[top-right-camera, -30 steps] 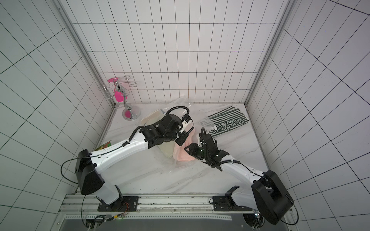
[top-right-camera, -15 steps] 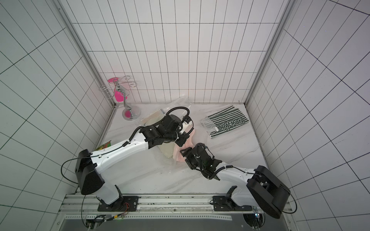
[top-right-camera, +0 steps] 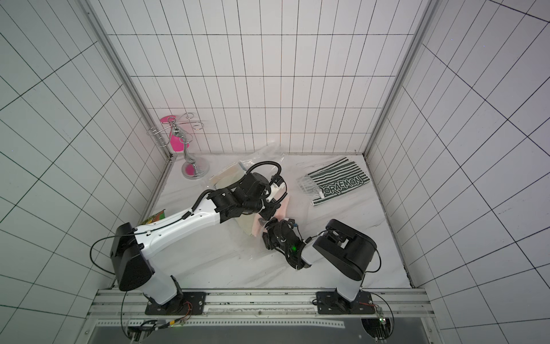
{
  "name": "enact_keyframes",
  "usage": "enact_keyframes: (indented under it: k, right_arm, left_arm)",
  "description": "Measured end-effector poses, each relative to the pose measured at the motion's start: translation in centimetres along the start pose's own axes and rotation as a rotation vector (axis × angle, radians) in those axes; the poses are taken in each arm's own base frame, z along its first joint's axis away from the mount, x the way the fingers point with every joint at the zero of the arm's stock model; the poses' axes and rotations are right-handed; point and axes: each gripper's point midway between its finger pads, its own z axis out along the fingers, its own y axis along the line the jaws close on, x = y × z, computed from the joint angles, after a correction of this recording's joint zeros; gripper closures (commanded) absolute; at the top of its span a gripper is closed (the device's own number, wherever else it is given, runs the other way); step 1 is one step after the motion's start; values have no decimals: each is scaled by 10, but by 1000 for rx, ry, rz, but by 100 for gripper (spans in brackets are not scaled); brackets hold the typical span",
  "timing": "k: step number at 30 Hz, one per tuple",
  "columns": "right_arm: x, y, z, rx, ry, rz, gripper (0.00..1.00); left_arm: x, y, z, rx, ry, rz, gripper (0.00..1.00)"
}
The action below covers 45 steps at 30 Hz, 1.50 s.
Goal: Place the folded towel into the vacuum bag
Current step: Place the towel in the vacuum bag.
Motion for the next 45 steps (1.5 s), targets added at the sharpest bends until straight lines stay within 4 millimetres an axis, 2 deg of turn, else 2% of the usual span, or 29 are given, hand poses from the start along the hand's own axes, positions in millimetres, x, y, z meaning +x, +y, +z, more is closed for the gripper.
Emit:
enact_keyframes:
  k: [1,6,8,9,14,18,23,27,29,31,33,35,37,41,45]
  right_arm:
    - [1,-1,0,3,-2,0,35]
    - [-11,-14,-5,78,-46,-20,84]
    - [-20,-12,-10,100,-66,-38,97]
    - [-24,-9,-13,109,-76,-47,100]
    - [-43,8,-39,149,-117,-126,100]
    - [-66,20,-52,226,-161,-238,100]
    - [-102,44,-43,290,-173,-390,100]
    - [-117,42,-28,353,-140,-536,100]
    - [-115,42,-26,360,-116,-588,98]
    - [-109,42,-25,355,-82,-624,84]
    - [-100,44,-27,342,-50,-646,62]
    - [-86,48,-35,322,-18,-688,51]
    - [-68,54,-45,293,12,-757,44]
    - [-39,61,-64,251,38,-958,38]
    - [-25,46,-76,290,35,-1198,34]
  left_arm:
    - [0,0,-1,0,-1,0,100]
    - [-1,0,-3,1,-6,1,100]
    - [-1,-1,-4,1,-7,1,100]
    - [-1,-1,-4,1,-8,1,100]
    - [-1,-1,-8,2,-15,2,100]
    - [-1,-3,-9,12,-21,2,100]
    - [-2,-5,-9,20,-25,4,100]
    - [-3,-5,-10,21,-27,5,100]
    - [-3,-5,-10,19,-27,5,100]
    - [-3,-4,-10,14,-27,5,100]
    - [-3,-3,-10,8,-28,5,100]
    - [-3,-3,-10,8,-29,5,100]
    - [-3,-2,-10,7,-29,7,100]
    - [-3,-1,-13,7,-29,13,100]
    - [-2,0,-19,10,-23,17,100]
